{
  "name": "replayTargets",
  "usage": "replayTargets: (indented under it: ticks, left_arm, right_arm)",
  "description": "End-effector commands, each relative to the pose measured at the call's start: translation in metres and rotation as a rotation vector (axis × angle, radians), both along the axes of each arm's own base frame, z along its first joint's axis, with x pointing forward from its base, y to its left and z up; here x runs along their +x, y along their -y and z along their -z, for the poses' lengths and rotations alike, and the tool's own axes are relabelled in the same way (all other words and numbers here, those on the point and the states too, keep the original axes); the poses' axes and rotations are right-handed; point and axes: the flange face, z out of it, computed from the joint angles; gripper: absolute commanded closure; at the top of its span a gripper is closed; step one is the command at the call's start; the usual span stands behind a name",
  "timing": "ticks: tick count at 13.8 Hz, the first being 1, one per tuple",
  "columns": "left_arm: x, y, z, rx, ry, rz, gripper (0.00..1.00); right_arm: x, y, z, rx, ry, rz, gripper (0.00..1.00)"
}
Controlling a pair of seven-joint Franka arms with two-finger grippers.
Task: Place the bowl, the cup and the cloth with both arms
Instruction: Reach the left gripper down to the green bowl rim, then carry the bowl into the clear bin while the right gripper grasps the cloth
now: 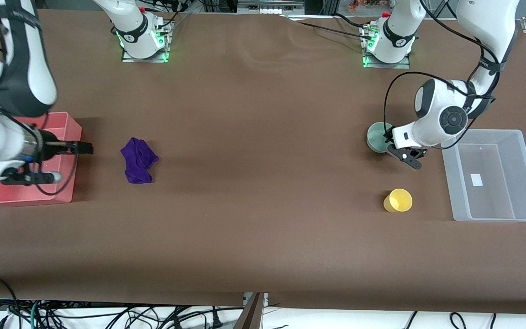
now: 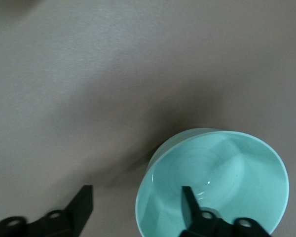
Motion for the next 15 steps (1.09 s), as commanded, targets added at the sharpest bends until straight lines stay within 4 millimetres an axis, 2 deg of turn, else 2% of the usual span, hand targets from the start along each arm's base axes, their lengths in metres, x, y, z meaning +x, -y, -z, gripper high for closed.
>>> replayTargets:
  ticks: [1, 3, 5, 7, 9, 11, 12, 13, 14, 15]
  left_arm:
    - [0.003, 0.002, 0.004, -0.017, 0.001, 0.045, 1.0]
    - [0.004, 0.003, 0.005, -0.017, 0.001, 0.047, 1.0]
    - [0.006, 0.002, 0.0, -0.017, 0.009, 0.048, 1.0]
    - [0.01, 0.0, -0.018, -0.022, 0.032, 0.083, 1.0]
    - [0.022, -0.007, -0.057, -0.021, 0.042, 0.097, 1.0]
    - [0.051, -0.012, -0.116, -0.018, -0.039, 0.097, 1.0]
    - [0.066, -0.015, -0.148, -0.017, -0.088, 0.09, 1.0]
    - [0.079, -0.02, -0.175, -0.017, -0.115, 0.086, 1.0]
    - [0.09, -0.039, -0.191, 0.007, -0.13, 0.07, 1.0]
    - [0.1, -0.066, -0.209, 0.066, -0.119, 0.091, 1.0]
  right_arm:
    - [-0.023, -0.007, 0.043, 0.039, 0.02, 0.022, 0.0]
    - [-0.036, -0.025, 0.078, 0.039, 0.04, -0.001, 0.0]
    - [-0.053, -0.029, 0.116, 0.033, 0.069, -0.003, 0.0]
    - [-0.071, -0.033, 0.149, 0.029, 0.095, -0.008, 0.0]
    - [-0.086, -0.04, 0.18, 0.021, 0.105, -0.034, 0.0]
    - [-0.095, -0.04, 0.2, 0.019, 0.115, -0.044, 0.0]
    - [-0.096, -0.04, 0.208, 0.02, 0.114, -0.044, 0.07]
    - [-0.097, -0.04, 0.212, 0.02, 0.106, -0.046, 0.52]
    - [-0.097, -0.04, 0.213, 0.02, 0.1, -0.046, 0.88]
    - [-0.098, -0.04, 0.213, 0.02, 0.089, -0.047, 1.0]
